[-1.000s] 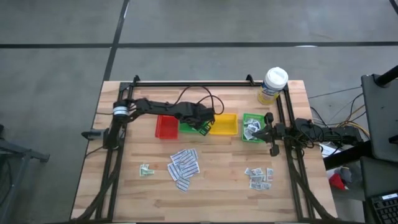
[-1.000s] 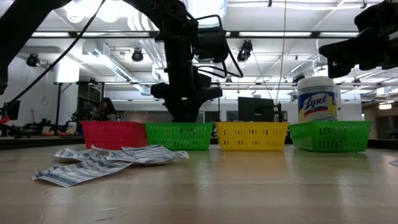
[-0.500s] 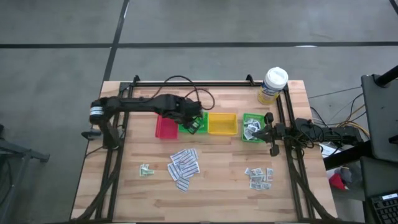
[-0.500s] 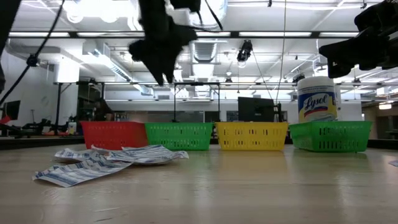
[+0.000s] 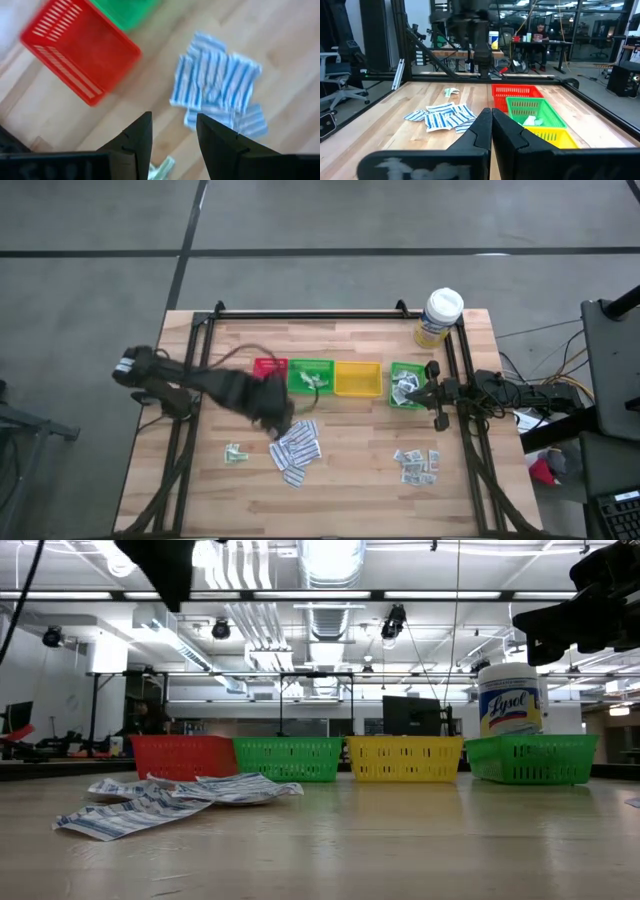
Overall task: Pick & Place First Aid Supplies
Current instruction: Put the green bandage into the left green bin
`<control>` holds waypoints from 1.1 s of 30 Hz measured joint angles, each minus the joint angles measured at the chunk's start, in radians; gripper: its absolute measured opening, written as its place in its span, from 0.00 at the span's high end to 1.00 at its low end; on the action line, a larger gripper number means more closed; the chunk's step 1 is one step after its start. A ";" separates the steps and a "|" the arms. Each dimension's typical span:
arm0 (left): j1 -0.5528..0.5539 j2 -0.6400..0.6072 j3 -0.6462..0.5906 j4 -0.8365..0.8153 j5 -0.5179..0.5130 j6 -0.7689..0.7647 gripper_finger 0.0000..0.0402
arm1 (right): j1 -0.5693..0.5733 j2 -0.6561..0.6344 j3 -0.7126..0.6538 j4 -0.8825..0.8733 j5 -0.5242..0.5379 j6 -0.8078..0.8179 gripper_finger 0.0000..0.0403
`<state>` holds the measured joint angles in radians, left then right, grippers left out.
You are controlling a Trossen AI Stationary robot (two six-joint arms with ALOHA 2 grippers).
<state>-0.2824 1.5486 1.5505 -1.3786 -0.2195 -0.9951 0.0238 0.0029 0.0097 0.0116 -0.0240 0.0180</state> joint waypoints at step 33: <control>-0.343 0.006 -0.583 0.373 0.231 -0.050 0.63 | 0.000 0.000 0.000 0.000 0.000 0.000 0.98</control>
<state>-0.6250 1.5543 0.9674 -1.0055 0.0113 -1.0447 0.0237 0.0033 0.0097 0.0116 -0.0240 0.0183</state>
